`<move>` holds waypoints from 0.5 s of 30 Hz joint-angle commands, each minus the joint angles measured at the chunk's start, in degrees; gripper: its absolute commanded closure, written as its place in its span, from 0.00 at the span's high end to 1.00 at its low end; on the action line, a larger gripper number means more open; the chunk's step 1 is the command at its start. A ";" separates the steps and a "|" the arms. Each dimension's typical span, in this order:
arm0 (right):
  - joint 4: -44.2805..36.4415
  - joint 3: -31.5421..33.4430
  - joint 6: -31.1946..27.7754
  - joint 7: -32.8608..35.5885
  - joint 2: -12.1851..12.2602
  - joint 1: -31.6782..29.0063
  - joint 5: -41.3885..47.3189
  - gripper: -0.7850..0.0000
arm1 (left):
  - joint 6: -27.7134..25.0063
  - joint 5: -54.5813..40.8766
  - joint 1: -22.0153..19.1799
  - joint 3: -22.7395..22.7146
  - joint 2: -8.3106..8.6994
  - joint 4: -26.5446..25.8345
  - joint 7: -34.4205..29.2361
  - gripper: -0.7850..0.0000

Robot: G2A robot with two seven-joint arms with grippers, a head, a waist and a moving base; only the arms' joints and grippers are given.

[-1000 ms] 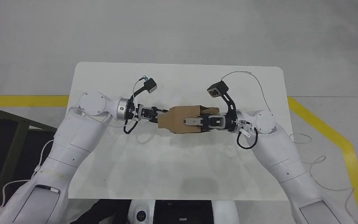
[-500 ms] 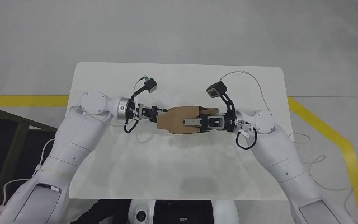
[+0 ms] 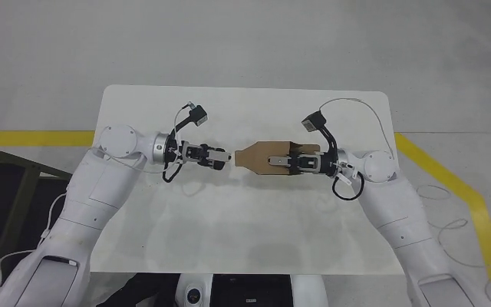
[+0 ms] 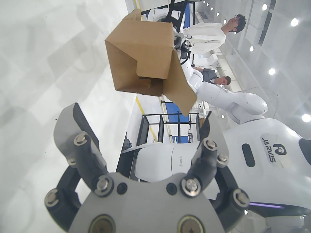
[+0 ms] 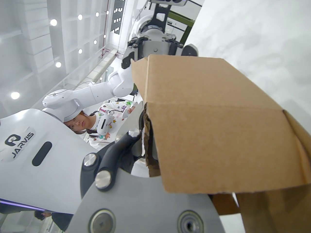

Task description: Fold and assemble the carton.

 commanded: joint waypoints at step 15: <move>-3.40 -0.17 1.29 -1.03 0.36 -0.73 -0.08 0.00 | 2.83 6.43 -1.16 2.76 -0.02 -1.00 -0.70 1.00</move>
